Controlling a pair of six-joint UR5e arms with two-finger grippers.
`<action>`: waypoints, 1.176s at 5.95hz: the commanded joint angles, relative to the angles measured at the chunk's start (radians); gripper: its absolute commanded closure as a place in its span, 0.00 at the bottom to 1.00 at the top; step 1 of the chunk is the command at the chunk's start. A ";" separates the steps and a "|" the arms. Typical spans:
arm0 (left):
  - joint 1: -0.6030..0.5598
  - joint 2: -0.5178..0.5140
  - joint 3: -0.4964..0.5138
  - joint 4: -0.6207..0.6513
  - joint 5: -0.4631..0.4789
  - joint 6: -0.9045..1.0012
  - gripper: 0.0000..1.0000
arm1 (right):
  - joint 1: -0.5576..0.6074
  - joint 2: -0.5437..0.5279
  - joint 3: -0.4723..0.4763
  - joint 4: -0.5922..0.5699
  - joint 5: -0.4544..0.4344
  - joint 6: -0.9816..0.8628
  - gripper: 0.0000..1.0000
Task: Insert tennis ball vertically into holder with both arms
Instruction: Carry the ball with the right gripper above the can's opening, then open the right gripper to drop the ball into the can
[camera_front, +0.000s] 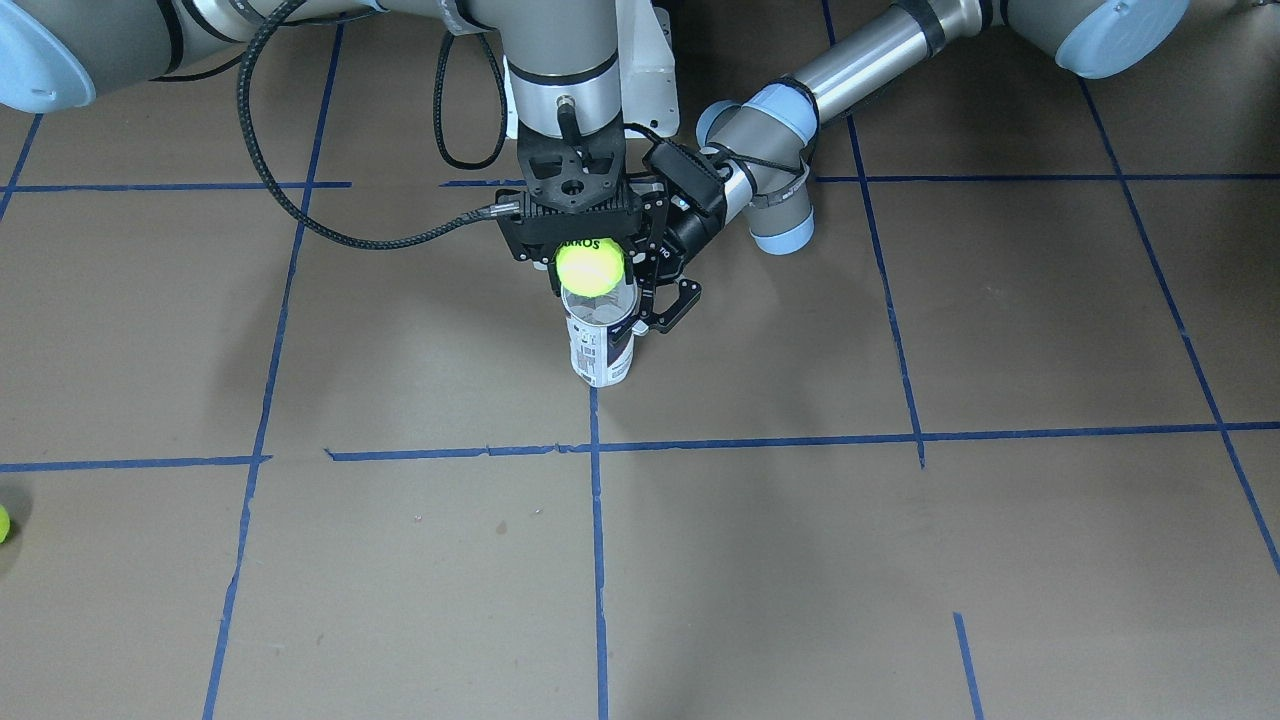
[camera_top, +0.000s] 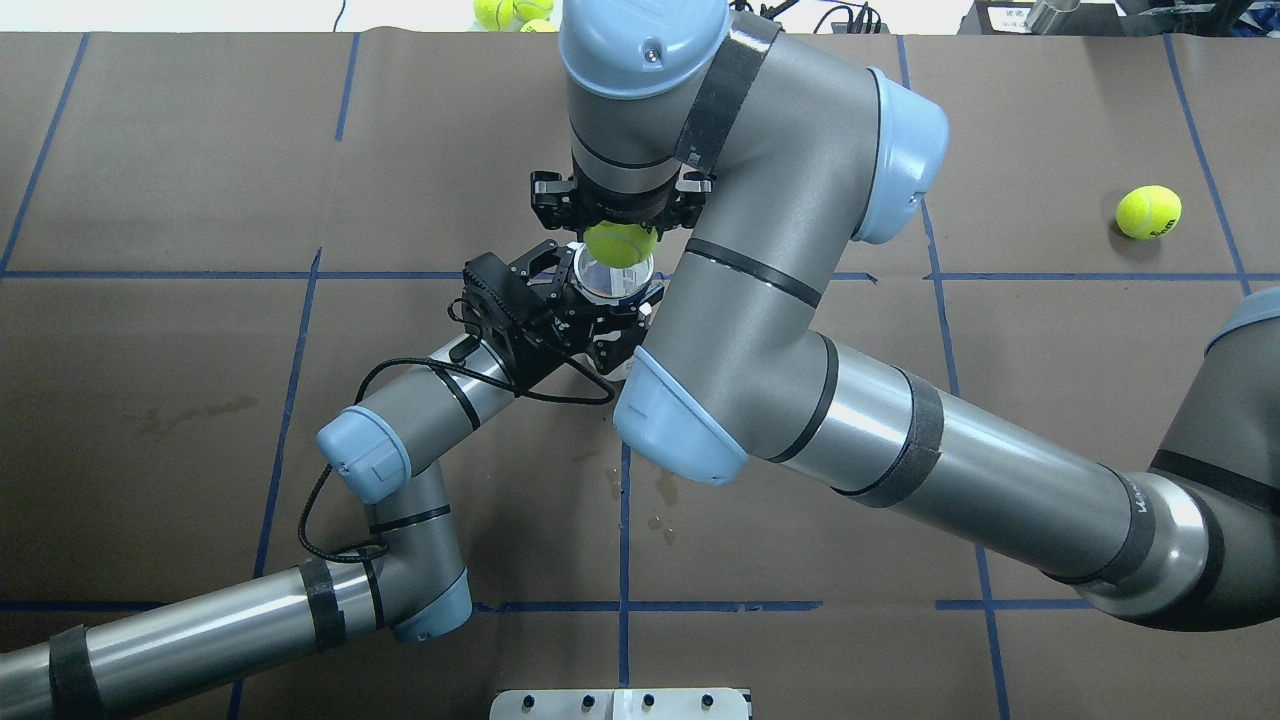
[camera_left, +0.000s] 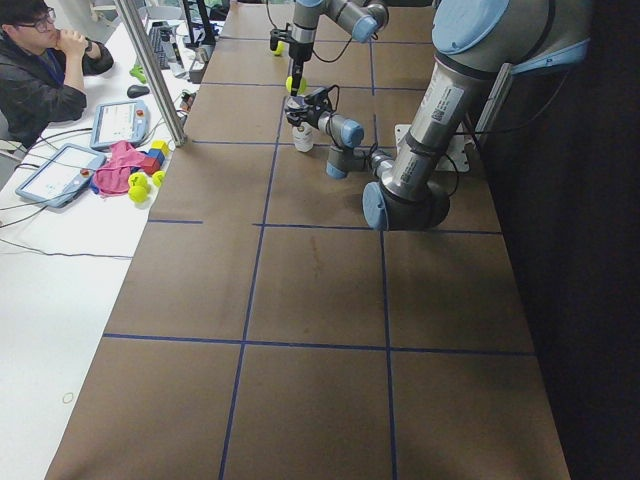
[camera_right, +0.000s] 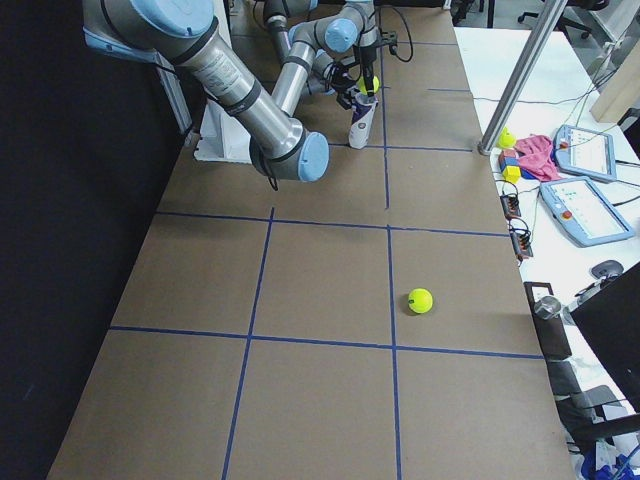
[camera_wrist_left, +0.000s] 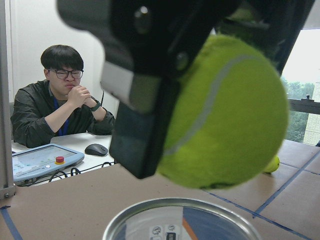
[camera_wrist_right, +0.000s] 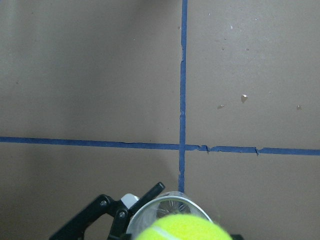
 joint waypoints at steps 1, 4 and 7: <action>0.000 0.000 0.000 0.000 0.000 0.000 0.13 | -0.001 0.002 0.005 -0.001 -0.001 0.004 0.11; 0.000 0.000 0.000 0.000 0.000 0.000 0.13 | 0.002 -0.022 0.071 -0.004 0.012 -0.013 0.01; 0.000 0.005 -0.002 -0.006 0.002 0.000 0.13 | 0.192 -0.204 0.201 -0.006 0.193 -0.239 0.01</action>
